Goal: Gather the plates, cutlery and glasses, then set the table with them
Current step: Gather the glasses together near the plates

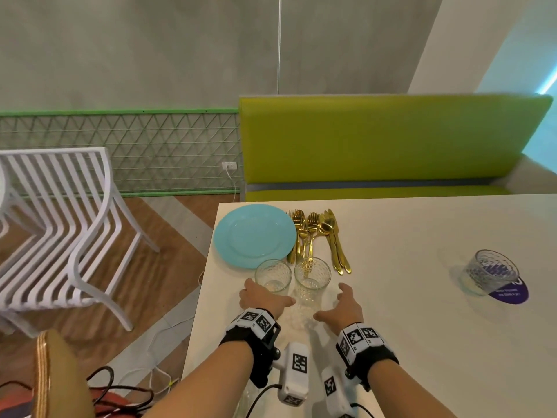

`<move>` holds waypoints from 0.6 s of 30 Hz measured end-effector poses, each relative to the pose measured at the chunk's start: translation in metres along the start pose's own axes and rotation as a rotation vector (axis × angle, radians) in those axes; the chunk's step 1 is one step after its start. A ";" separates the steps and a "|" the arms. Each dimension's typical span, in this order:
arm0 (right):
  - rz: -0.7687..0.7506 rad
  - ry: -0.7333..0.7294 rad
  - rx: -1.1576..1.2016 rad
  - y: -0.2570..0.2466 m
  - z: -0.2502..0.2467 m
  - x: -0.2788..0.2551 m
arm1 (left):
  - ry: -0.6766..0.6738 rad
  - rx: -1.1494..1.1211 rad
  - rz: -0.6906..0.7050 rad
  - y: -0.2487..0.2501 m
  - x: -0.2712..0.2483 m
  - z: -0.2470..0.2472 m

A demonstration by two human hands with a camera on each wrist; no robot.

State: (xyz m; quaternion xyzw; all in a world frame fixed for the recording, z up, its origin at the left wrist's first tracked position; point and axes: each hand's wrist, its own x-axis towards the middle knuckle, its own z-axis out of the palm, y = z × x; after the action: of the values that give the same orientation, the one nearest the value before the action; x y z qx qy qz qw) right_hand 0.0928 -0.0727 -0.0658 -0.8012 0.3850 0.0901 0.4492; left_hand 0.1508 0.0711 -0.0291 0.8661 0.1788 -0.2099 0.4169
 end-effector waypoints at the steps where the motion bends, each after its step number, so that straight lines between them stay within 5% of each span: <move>1: 0.012 0.014 0.000 0.005 -0.005 -0.003 | 0.026 -0.008 0.025 0.004 -0.008 -0.001; 8: 0.152 0.130 0.053 0.064 -0.053 -0.018 | 0.099 -0.096 0.364 0.021 -0.076 0.018; 14: 0.283 0.248 0.159 0.123 -0.103 -0.007 | -0.203 -0.038 0.525 0.016 -0.123 0.060; 18: 0.324 0.333 0.213 0.139 -0.148 0.010 | -0.264 -0.041 0.551 0.024 -0.132 0.086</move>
State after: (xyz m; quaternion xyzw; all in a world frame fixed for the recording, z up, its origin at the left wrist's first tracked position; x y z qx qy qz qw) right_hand -0.0273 -0.2363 -0.0753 -0.6810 0.5844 -0.0132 0.4411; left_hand 0.0317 -0.0295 0.0052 0.8387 -0.1144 -0.1960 0.4950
